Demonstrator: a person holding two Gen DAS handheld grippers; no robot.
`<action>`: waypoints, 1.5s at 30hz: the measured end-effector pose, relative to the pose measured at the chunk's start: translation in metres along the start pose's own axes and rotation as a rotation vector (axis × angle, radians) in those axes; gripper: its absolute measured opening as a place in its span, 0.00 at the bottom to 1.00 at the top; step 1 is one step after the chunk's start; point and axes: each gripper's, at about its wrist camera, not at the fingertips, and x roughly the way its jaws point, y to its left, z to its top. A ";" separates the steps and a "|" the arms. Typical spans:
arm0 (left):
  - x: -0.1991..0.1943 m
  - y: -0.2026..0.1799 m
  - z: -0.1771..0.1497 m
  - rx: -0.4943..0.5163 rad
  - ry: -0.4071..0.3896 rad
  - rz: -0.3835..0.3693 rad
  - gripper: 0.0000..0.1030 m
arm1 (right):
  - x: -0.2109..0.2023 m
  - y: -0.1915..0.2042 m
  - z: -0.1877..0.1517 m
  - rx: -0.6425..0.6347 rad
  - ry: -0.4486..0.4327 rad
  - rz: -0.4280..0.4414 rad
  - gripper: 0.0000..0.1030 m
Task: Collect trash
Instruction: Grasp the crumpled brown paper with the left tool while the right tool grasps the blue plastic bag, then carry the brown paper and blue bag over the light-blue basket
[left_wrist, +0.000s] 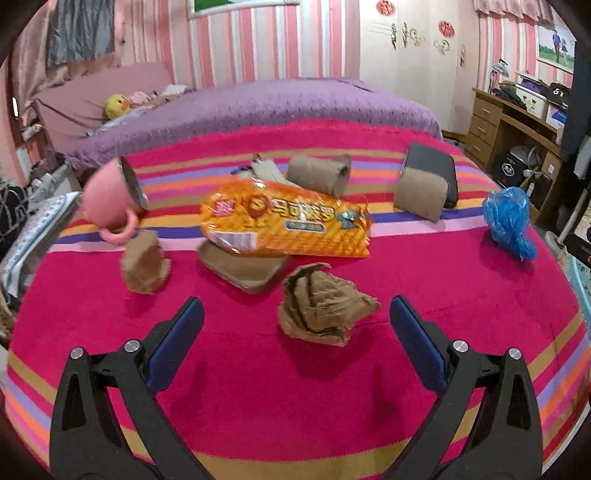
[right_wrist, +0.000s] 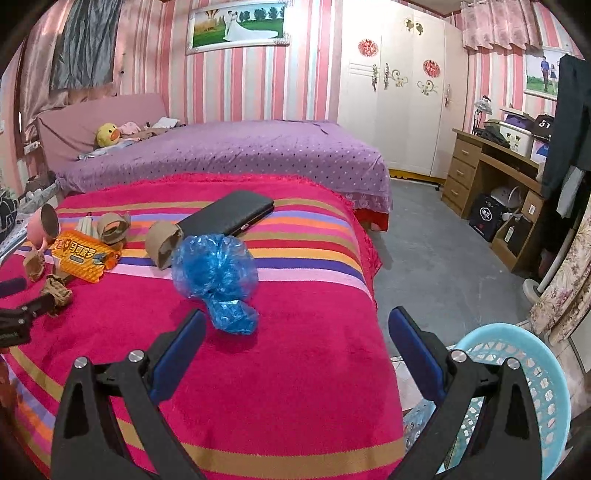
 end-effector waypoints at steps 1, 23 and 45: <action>0.004 -0.002 0.000 0.006 0.011 -0.008 0.90 | 0.002 0.000 0.001 0.001 0.003 0.000 0.94; -0.027 0.055 0.023 -0.089 -0.112 0.150 0.50 | 0.063 0.075 0.014 -0.110 0.075 0.049 0.91; -0.059 0.035 0.020 -0.112 -0.156 0.109 0.50 | 0.015 0.054 0.015 -0.090 0.019 0.121 0.33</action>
